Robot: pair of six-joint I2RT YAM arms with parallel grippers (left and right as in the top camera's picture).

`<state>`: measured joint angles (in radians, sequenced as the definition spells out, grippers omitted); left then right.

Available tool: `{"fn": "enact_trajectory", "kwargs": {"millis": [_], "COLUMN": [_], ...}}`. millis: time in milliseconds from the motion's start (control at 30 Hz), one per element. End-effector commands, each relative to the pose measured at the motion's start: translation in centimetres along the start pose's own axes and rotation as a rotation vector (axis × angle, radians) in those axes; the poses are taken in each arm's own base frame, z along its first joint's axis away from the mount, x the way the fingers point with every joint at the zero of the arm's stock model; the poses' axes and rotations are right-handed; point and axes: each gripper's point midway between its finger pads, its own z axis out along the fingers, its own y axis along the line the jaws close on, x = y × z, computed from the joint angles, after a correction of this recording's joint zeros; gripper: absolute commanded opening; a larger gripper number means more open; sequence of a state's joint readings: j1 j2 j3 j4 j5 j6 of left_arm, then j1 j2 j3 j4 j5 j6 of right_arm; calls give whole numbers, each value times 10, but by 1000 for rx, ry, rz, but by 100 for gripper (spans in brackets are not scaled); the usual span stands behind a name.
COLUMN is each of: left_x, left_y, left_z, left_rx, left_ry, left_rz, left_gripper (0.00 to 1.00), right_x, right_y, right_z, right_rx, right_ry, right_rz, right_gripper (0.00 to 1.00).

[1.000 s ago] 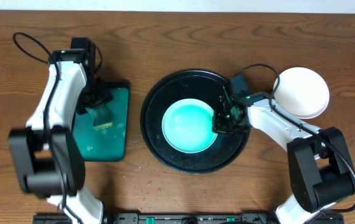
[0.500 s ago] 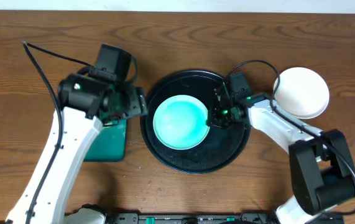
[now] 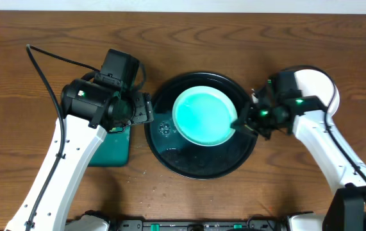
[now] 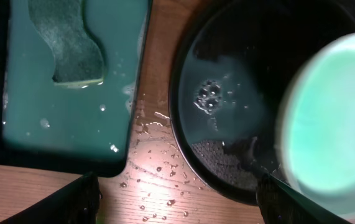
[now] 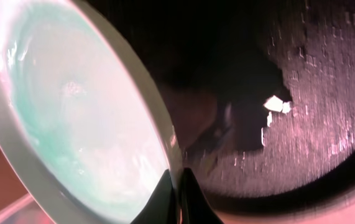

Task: Clean dirty plates on tray and stack at the side
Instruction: 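Lift the pale green plate with the right gripper and tilt it up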

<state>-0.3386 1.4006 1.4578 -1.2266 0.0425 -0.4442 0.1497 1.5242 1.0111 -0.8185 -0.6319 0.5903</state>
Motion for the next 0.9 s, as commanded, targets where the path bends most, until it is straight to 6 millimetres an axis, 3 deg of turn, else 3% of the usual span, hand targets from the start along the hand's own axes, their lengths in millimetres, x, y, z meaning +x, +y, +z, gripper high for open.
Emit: {"fn": "enact_trajectory", "kwargs": {"millis": [0,133,200,467,600,867], "left_x": [-1,-1,-1,-3,-4,-7], "left_y": [4,4,4,7,9,8], "left_z": [-1,-1,-1,-1,-1,2], "left_rx": [-25,-25,-25,-42,-51,-54], "left_ry": [-13,-14,-14,-23,-29,-30], "left_rz": [3,4,4,3,3,3], "left_gripper": [81,81,81,81,81,81], "right_x": [18,32,28,-32,-51,-61], "right_y": [19,24,20,-27,-38,-16], "right_z": [-16,-21,-19,-17,-22,-21], "right_rx": [-175,-235,-212,129,229,331], "right_ry": [103,155,129,-132,-217,-336], "right_rz": [-44,-119,-189,-306,-327,-494], "right_gripper": [1,1,1,1,1,1]}}
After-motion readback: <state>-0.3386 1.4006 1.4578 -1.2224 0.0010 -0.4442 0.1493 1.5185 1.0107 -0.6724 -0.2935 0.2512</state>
